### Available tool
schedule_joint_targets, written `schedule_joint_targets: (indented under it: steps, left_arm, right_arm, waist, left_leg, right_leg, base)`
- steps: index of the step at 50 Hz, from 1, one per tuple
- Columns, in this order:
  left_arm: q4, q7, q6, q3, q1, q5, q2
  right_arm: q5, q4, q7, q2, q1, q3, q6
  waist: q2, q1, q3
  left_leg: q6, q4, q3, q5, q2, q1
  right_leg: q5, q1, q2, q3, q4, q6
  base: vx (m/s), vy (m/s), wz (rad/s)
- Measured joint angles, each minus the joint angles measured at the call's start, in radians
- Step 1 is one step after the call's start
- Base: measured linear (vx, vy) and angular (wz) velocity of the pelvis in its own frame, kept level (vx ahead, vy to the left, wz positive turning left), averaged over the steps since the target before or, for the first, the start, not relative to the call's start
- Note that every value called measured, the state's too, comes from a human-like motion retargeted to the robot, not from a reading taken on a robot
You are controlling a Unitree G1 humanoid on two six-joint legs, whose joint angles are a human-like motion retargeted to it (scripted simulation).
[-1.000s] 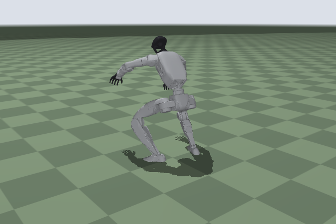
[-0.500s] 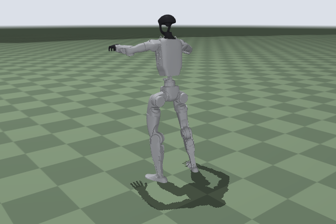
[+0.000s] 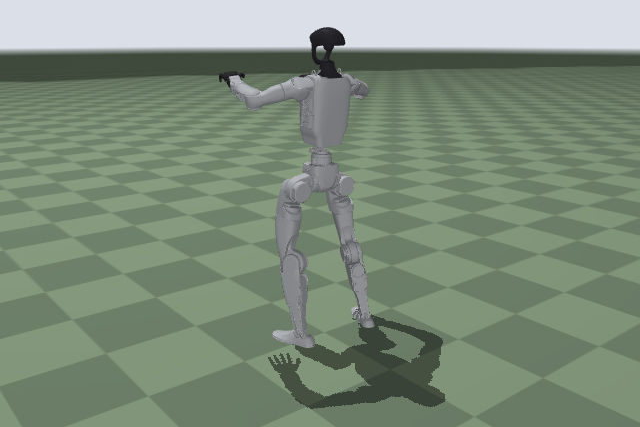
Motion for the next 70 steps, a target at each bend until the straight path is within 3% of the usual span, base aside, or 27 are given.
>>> schedule_joint_targets:
  steps: [31, 37, 42, 50, 52, 56, 61, 67, 70]
  left_arm:
    - [0.049, 0.029, 0.003, -0.083, -0.058, 0.014, 0.029]
    - [0.060, 0.052, 0.006, -0.117, -0.107, 0.019, 0.041]
    - [0.088, 0.153, 0.010, -0.140, -0.186, 0.033, 0.039]
    - [0.209, 0.268, 0.049, -0.380, -0.487, 0.075, 0.033]
    - [0.257, 0.263, 0.065, -0.465, -0.569, 0.081, 0.015]
    - [0.355, 0.237, 0.090, -0.604, -0.715, 0.129, 0.000]
    - [0.479, 0.258, 0.104, -0.717, -0.860, 0.105, -0.046]
    - [0.697, 0.380, 0.135, -0.733, -0.965, -0.008, -0.156]
    - [0.854, 0.439, 0.156, -0.741, -0.986, -0.064, -0.261]
  right_arm:
    - [0.015, -0.015, -0.031, -0.033, -0.005, -0.022, -0.006]
    - [0.012, -0.017, -0.076, -0.030, -0.014, -0.058, -0.007]
    - [-0.015, -0.027, -0.157, -0.037, -0.061, -0.060, -0.012]
    - [-0.073, 0.050, -0.241, -0.028, -0.323, 0.067, 0.029]
    - [-0.075, 0.095, -0.244, -0.002, -0.390, 0.111, 0.048]
    - [0.013, 0.180, -0.196, 0.063, -0.498, 0.177, 0.072]
    - [0.034, 0.306, -0.303, 0.159, -0.629, 0.263, 0.084]
    - [0.039, 0.425, -0.543, 0.275, -0.767, 0.327, 0.091]
    - [0.036, 0.492, -0.585, 0.334, -0.822, 0.375, 0.111]
  waist:
    - [0.028, -0.021, 0.074]
    - [0.029, -0.034, 0.148]
    - [0.029, -0.041, 0.271]
    - [0.043, -0.066, 0.546]
    - [0.045, -0.075, 0.571]
    - [0.047, -0.100, 0.584]
    - [0.047, -0.120, 0.584]
    - [0.047, -0.073, 0.584]
    - [0.051, -0.057, 0.584]
  left_leg:
    - [0.008, 0.031, -0.005, 0.003, 0.014, -0.040]
    - [0.016, 0.079, -0.020, 0.008, 0.026, -0.087]
    - [0.027, 0.196, -0.035, -0.024, 0.050, -0.160]
    - [0.030, 0.700, -0.090, -0.240, 0.128, -0.387]
    - [0.040, 0.854, -0.111, -0.298, 0.147, -0.492]
    - [0.061, 1.154, -0.158, -0.385, 0.177, -0.733]
    - [0.054, 1.514, -0.228, -0.440, 0.223, -1.071]
    - [0.063, 1.888, -0.324, -0.458, 0.331, -1.484]
    - [0.076, 2.058, -0.395, -0.473, 0.358, -1.650]
  right_leg:
    - [-0.017, -0.034, 0.005, 0.004, 0.024, 0.007]
    - [-0.021, -0.090, -0.004, 0.013, 0.099, -0.008]
    - [-0.069, -0.195, -0.034, 0.040, 0.284, -0.021]
    - [-0.295, -0.439, -0.130, 0.124, 0.831, -0.052]
    - [-0.357, -0.546, -0.157, 0.157, 0.988, -0.072]
    - [-0.461, -0.796, -0.197, 0.242, 1.296, -0.147]
    - [-0.557, -1.134, -0.222, 0.352, 1.646, -0.186]
    - [-0.567, -1.583, -0.141, 0.497, 1.988, -0.211]
    - [-0.567, -1.751, -0.101, 0.559, 2.149, -0.200]
  base:
    - [-0.02, -0.01, 0.01]
    - [-0.02, 0.00, 0.01]
    - [-0.12, 0.00, 0.00]
    - [-0.18, 0.02, 0.00]
    - [-0.22, 0.04, 0.03]
    - [-0.23, 0.05, 0.04]
    - [-0.23, 0.05, -0.05]
    - [-0.22, 0.06, -0.64]
    - [-0.14, 0.05, -0.47]
